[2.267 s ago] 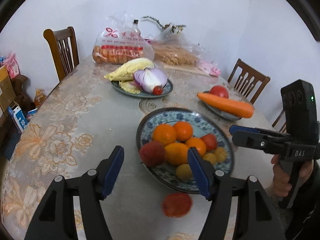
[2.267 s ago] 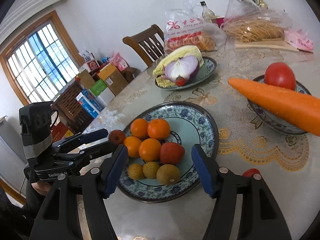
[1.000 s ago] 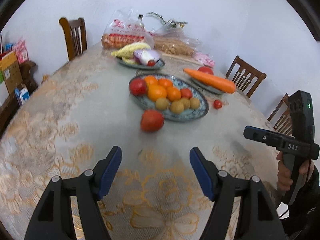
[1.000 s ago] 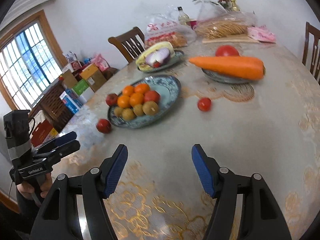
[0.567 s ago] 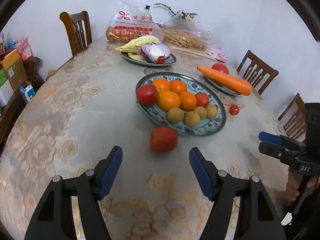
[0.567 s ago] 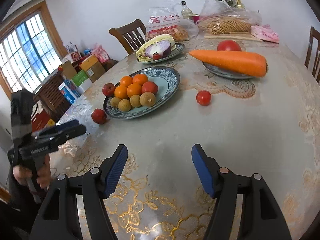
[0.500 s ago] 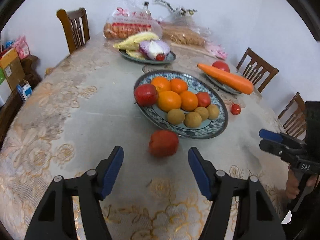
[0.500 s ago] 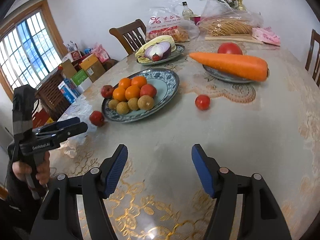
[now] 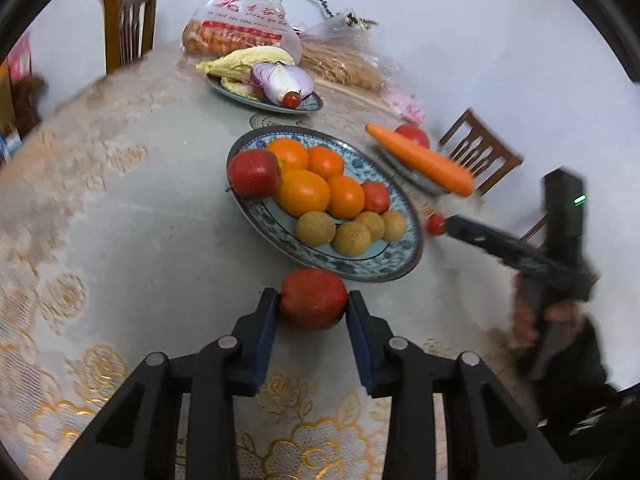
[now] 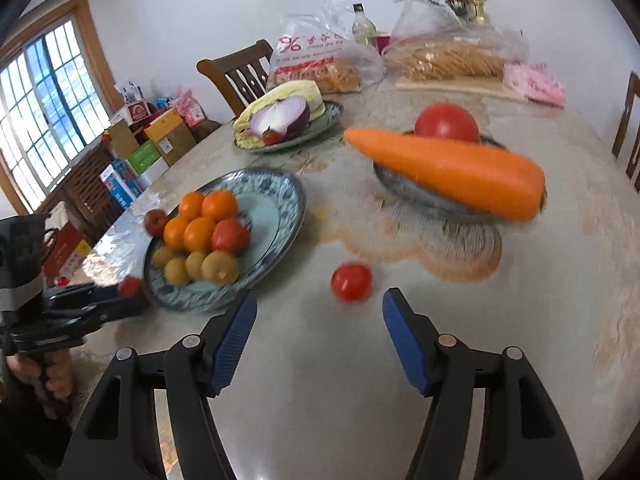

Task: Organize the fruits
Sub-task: 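Grasp a red apple with the left tool while the right tool grasps a cherry tomato, then place the red apple and cherry tomato on the plate and open both tools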

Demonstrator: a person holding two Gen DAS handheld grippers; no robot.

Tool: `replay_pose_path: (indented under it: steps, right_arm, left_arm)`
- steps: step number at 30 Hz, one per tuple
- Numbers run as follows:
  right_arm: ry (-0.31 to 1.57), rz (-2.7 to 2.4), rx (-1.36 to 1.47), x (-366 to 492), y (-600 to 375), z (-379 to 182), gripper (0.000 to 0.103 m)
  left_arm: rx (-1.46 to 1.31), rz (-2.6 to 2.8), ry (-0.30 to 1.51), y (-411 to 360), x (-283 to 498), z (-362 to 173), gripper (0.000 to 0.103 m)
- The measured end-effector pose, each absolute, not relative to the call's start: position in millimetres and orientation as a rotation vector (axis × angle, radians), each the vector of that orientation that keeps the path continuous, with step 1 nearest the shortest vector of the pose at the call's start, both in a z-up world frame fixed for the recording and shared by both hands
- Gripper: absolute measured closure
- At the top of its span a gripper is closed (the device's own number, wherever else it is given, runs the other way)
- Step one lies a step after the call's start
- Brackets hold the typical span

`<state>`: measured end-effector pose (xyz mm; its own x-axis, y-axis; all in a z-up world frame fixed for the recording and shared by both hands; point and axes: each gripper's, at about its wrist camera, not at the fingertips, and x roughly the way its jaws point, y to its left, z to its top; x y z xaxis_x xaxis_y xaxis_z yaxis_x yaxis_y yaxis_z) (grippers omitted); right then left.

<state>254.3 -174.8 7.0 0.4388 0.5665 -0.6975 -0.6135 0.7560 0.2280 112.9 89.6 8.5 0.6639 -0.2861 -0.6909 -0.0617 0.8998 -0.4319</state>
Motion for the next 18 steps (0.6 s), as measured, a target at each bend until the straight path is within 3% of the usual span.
replay_pose_path:
  steps: [3, 5, 7, 18]
  right_arm:
    - [0.883, 0.722, -0.066, 267, -168, 0, 0.054]
    - [0.911, 0.674, -0.107, 273, -161, -4, 0.071]
    - [0.897, 0.640, -0.146, 273, -156, -3, 0.077]
    - [0.910, 0.715, -0.035, 267, -166, 2, 0.079]
  left_arm:
    - [-0.472, -0.127, 0.837, 94, 112, 9, 0.067]
    - [-0.459, -0.143, 0.843, 90, 112, 10, 0.067]
    - [-0.454, -0.159, 0.846, 87, 113, 10, 0.067]
    - [-0.420, -0.129, 0.755, 89, 101, 24, 0.067]
